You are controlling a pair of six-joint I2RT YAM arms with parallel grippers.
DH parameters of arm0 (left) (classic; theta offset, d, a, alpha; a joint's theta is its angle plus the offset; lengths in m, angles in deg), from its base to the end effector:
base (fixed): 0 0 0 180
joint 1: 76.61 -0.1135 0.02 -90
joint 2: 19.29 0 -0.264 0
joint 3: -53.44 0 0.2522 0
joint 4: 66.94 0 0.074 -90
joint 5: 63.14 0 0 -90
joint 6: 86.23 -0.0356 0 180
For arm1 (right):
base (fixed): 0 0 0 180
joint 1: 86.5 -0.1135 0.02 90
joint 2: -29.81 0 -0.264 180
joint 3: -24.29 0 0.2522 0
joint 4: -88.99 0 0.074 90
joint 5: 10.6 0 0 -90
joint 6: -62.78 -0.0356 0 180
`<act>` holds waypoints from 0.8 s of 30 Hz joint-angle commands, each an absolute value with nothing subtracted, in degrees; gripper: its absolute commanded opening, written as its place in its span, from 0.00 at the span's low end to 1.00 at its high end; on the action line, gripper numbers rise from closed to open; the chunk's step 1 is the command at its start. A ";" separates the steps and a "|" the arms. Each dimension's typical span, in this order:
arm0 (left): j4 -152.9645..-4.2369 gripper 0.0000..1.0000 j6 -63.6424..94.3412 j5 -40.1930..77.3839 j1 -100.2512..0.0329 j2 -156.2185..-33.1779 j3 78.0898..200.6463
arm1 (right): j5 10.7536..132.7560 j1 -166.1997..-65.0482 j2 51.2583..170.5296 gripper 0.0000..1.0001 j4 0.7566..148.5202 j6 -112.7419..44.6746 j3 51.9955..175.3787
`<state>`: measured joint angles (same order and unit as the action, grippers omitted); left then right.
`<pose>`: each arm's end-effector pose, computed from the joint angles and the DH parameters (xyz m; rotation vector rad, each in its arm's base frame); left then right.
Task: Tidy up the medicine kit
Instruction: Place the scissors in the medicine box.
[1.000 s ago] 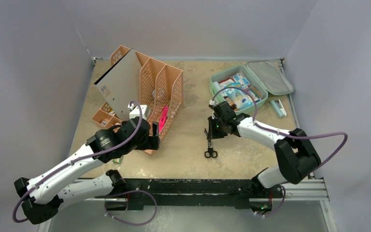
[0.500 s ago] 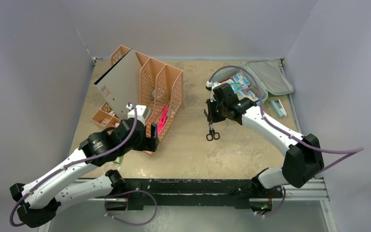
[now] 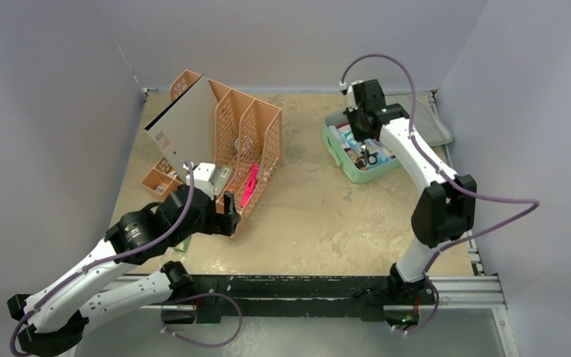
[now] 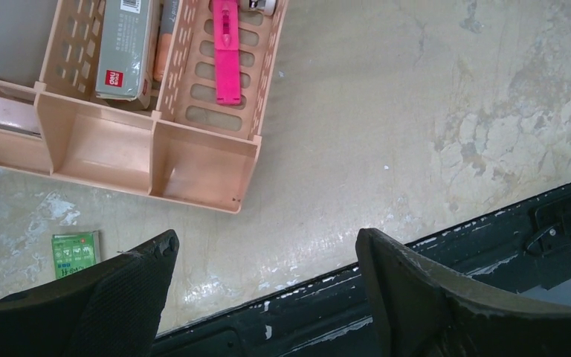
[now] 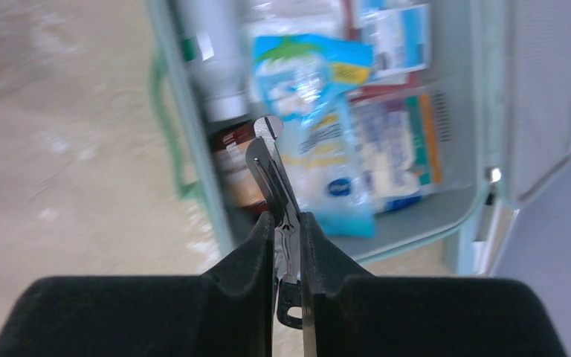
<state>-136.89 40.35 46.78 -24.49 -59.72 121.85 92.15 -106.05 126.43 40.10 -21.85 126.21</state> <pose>0.0843 -0.0886 0.3312 0.1314 2.2822 -0.4236 0.3610 0.1199 0.3241 -0.3903 2.2789 -0.1339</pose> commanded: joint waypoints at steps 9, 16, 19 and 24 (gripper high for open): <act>-136.09 0.88 40.61 49.57 -24.67 -60.05 122.48 | 89.04 -98.54 147.71 0.00 32.64 -8.30 149.71; -136.65 0.88 40.87 50.78 -24.67 -60.79 122.50 | 93.17 -97.22 155.76 0.00 32.70 -5.79 154.52; -137.52 0.88 40.65 51.60 -24.67 -61.00 122.76 | 92.37 -96.63 156.62 0.00 33.80 -4.91 153.50; -138.79 0.88 40.33 52.09 -24.67 -61.17 123.86 | 92.08 -96.43 156.56 0.00 37.66 -3.60 149.27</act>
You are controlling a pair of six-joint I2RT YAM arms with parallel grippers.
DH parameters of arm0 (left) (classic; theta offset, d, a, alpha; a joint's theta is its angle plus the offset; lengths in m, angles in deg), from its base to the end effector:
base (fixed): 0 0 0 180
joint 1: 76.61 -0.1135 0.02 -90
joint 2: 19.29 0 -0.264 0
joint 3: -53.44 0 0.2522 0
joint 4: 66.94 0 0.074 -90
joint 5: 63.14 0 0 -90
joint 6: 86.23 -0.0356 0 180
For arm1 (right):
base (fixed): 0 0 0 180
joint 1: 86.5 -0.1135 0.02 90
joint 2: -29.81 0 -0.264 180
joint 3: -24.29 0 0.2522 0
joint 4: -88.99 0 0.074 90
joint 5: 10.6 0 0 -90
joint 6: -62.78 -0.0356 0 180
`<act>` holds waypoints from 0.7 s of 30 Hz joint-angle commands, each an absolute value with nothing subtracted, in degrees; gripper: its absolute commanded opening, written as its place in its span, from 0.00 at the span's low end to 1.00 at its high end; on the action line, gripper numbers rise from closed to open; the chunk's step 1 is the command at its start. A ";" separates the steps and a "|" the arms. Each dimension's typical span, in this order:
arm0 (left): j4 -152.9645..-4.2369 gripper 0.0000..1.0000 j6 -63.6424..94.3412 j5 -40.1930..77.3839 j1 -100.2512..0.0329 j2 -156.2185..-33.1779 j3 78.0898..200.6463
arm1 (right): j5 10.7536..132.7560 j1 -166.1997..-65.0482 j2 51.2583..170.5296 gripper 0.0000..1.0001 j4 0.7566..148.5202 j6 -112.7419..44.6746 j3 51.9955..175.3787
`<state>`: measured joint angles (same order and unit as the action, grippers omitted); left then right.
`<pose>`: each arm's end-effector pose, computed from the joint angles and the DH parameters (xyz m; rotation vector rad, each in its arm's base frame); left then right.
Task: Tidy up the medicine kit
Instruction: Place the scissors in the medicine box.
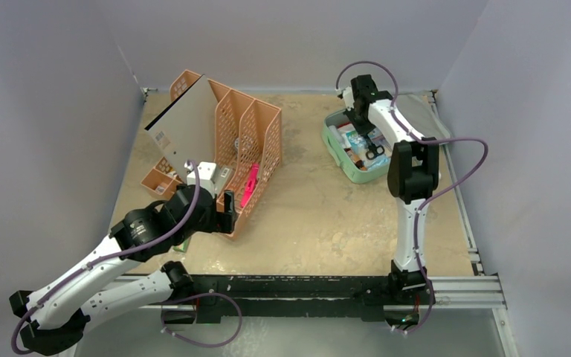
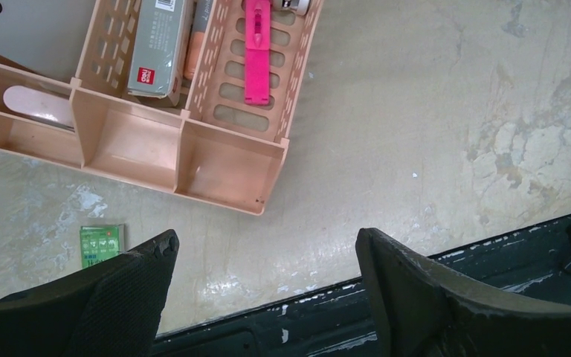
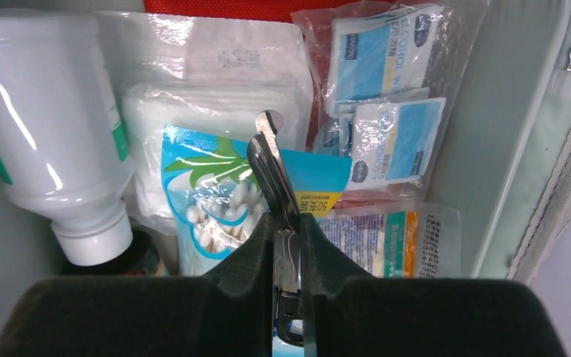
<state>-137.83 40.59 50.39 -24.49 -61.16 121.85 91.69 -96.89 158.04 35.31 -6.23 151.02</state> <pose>0.0881 -0.0902 0.3278 0.1054 2.2862 -0.3333 0.4908 0.0823 0.2250 -0.6032 2.4637 -0.3452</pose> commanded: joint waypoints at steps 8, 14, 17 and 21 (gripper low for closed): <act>-139.67 0.88 40.71 52.62 -24.67 -60.10 123.58 | 93.64 -96.17 157.43 0.00 36.26 -2.36 151.54; -139.62 0.88 40.52 53.22 -24.67 -60.03 123.65 | 93.45 -96.10 154.69 0.00 34.03 -0.49 154.51; -139.22 0.88 40.89 53.14 -24.67 -60.41 123.26 | 89.60 -95.02 152.82 0.00 35.96 0.75 152.71; -138.42 0.88 41.11 53.46 -24.67 -61.44 123.01 | 88.03 -93.86 153.84 0.01 35.79 1.62 153.47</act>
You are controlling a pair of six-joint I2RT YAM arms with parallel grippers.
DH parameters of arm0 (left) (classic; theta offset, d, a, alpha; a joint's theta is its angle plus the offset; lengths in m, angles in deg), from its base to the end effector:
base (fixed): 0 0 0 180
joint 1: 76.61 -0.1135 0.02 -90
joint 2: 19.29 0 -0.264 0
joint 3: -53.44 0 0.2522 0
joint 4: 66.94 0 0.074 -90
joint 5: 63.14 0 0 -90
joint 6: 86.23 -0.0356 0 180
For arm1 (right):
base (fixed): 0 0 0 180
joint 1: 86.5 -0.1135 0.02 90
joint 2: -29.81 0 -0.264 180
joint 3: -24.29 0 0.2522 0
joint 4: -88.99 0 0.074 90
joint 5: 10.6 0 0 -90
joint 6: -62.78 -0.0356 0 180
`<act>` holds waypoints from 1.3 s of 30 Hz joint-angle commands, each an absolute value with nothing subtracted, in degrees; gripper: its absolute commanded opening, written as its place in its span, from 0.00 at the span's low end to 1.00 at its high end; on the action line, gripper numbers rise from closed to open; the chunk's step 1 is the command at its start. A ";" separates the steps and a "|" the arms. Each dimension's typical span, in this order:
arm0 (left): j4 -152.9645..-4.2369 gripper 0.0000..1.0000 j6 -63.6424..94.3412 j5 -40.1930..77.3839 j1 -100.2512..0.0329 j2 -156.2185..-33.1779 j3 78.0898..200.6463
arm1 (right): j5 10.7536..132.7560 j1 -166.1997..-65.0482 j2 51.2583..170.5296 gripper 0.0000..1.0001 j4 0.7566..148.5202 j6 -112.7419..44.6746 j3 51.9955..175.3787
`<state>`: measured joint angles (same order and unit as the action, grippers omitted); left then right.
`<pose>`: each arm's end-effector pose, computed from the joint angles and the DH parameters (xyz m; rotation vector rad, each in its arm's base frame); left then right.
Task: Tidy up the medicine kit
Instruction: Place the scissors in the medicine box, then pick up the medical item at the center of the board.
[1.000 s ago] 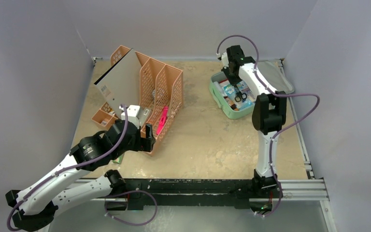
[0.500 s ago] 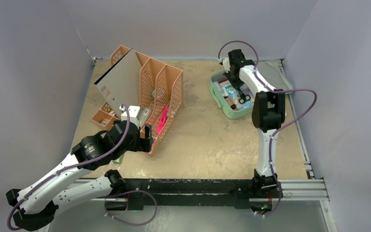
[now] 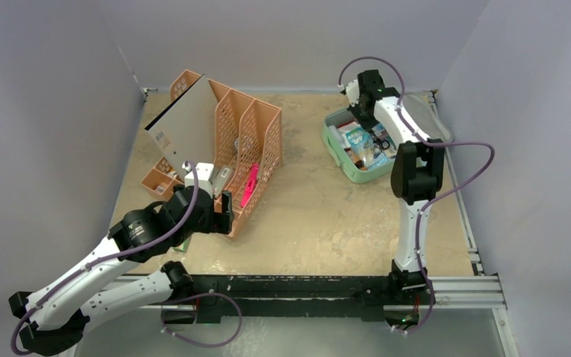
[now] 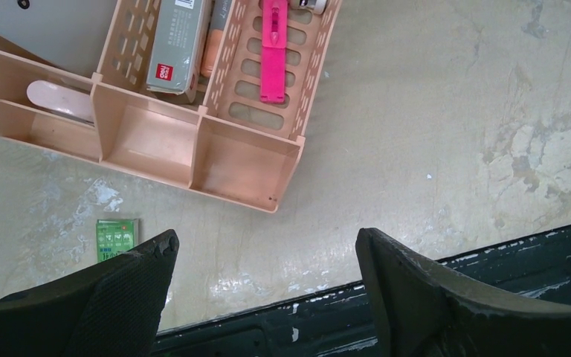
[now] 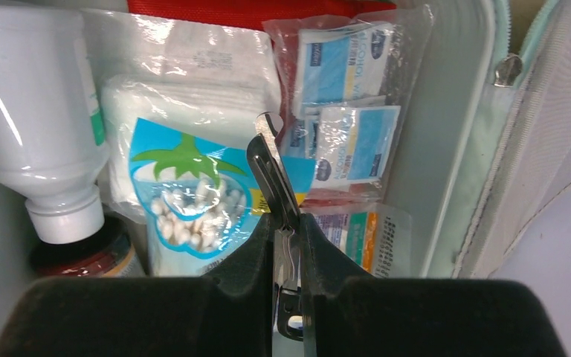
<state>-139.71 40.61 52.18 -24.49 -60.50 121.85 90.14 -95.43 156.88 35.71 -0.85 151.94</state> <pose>0.0857 -0.0854 0.3269 0.0958 2.2869 -0.2869 0.4924 0.0707 0.2400 -0.6831 2.4088 -0.3606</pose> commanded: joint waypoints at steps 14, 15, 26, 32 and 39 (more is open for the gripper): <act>-139.55 0.90 46.44 59.28 -24.67 -67.44 124.22 | 89.18 -92.65 158.14 0.34 36.08 1.66 158.14; -139.66 0.90 47.15 60.11 -24.67 -67.78 124.24 | 89.23 -92.65 157.67 0.37 36.12 1.10 158.19; -144.06 0.94 55.93 65.53 -24.67 -69.56 125.18 | 82.67 -92.90 144.87 0.49 34.39 -11.28 152.64; -147.33 0.92 61.03 66.56 -24.75 -69.05 126.06 | 77.86 -94.98 132.83 0.59 34.67 -17.68 142.31; -155.42 0.92 71.52 68.60 -25.22 -72.14 128.53 | 71.39 -101.32 120.20 0.66 38.22 -26.15 128.96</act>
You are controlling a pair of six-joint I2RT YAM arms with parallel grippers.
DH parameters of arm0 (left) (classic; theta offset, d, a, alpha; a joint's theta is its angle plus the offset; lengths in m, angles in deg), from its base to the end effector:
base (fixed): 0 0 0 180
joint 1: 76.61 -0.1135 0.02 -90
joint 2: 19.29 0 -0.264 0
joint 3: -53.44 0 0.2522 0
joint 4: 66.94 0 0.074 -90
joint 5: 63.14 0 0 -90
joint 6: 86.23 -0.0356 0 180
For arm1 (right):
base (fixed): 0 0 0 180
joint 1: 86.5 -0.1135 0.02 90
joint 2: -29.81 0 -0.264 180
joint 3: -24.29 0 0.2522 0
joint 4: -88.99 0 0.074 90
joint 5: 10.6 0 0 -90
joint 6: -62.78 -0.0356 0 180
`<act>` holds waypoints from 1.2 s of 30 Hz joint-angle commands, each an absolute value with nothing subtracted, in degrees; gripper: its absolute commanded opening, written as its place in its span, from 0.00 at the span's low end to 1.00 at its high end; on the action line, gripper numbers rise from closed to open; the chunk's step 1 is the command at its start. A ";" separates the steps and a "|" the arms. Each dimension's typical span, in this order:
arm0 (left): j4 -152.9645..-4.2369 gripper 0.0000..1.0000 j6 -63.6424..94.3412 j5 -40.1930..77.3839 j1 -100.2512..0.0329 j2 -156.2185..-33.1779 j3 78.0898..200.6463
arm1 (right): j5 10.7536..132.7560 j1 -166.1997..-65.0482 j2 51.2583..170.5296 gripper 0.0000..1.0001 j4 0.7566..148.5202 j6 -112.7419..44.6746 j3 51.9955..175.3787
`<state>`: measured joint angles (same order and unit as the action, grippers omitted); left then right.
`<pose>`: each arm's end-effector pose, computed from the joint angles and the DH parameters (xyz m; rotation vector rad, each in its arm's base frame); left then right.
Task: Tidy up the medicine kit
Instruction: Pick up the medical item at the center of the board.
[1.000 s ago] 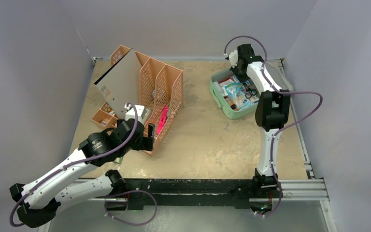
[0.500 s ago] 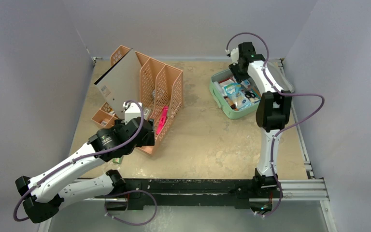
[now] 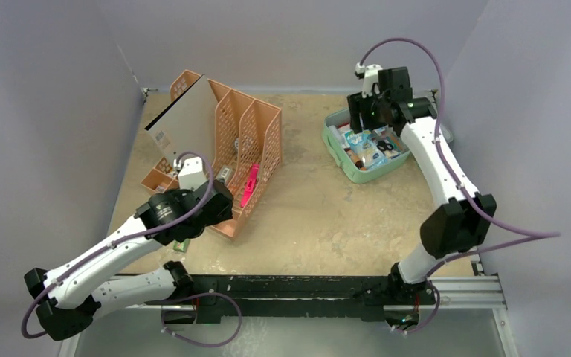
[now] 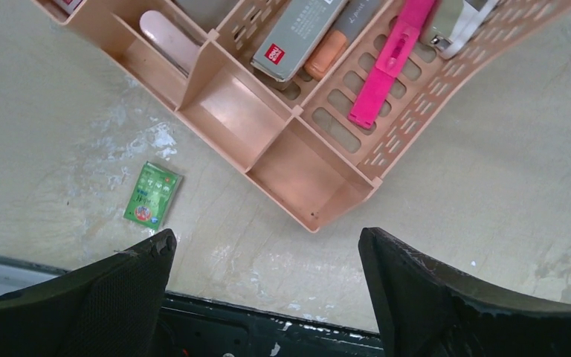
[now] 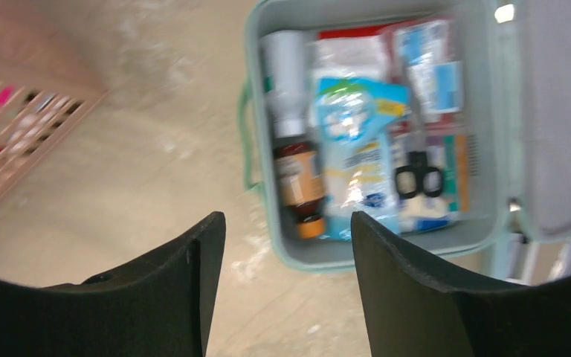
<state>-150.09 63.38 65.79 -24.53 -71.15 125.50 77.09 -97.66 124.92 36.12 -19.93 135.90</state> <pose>0.1036 -0.0966 0.3177 -0.3503 2.3098 -0.0015 0.3662 0.0737 0.3831 -0.3759 2.1739 0.0821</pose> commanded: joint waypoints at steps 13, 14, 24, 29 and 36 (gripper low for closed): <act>-150.94 0.96 66.88 57.74 -40.81 -73.84 128.77 | 68.08 -106.80 106.06 0.78 41.35 -37.89 112.88; -150.36 0.96 66.26 55.52 -43.69 -73.82 128.42 | 68.20 -106.77 105.44 0.79 41.06 -37.69 112.32; -148.56 0.97 67.32 38.44 -72.90 -74.72 122.03 | 64.59 -106.80 101.07 0.99 41.90 -38.55 108.05; -151.55 0.99 69.46 37.58 -79.37 -77.91 120.20 | 64.94 -106.80 98.98 0.99 42.10 -38.10 107.83; -149.86 0.97 73.11 36.28 -81.43 -78.32 113.81 | 64.90 -106.80 97.58 0.99 41.05 -38.37 107.84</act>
<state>-150.92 70.25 39.02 -80.47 -78.73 117.81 66.16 -106.49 99.22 40.54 -37.72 107.87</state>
